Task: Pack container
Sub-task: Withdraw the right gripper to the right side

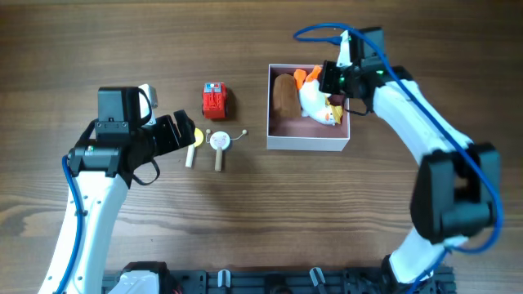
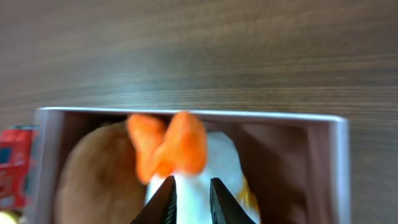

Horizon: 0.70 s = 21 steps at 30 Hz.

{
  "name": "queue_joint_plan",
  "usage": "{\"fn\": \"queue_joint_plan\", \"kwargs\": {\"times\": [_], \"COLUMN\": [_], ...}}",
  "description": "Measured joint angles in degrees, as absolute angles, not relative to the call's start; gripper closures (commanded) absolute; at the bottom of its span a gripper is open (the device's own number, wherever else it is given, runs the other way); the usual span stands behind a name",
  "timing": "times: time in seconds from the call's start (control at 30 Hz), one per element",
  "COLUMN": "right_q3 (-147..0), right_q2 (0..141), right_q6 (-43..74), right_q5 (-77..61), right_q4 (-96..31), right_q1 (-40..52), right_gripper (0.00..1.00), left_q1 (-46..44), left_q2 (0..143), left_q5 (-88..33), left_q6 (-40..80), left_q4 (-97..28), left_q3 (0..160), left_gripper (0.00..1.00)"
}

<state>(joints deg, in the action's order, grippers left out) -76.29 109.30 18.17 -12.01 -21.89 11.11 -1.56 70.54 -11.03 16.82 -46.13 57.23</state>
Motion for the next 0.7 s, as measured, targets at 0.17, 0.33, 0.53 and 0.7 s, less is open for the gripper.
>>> {"fn": "queue_joint_plan", "kwargs": {"times": [0.17, 0.33, 0.53, 0.7], "right_q3": [-76.3, -76.3, -76.2, -76.6], "right_q2": [115.2, 114.0, 99.0, 86.3], "right_q6": [18.3, 18.1, 17.9, 17.8], "right_q5": [-13.1, -13.3, -13.1, -10.5], "right_q4": [-18.1, -18.9, -25.8, -35.9], "right_q1": [11.1, 11.1, 11.1, 8.5], "right_gripper": [0.96, 0.89, 0.73, 0.59], "left_q1": [-1.6, -1.6, -1.6, -1.6], "left_q2": [70.5, 70.5, 70.5, 70.6], "left_q5": [-11.0, -11.0, -11.0, -11.5], "left_q6": [16.8, 16.8, 16.8, 16.8], "left_q4": [-46.2, -46.3, -46.3, -46.9], "left_q3": [57.2, 57.2, 57.2, 57.2], "left_gripper": [0.0, 0.0, 0.0, 0.05]}}
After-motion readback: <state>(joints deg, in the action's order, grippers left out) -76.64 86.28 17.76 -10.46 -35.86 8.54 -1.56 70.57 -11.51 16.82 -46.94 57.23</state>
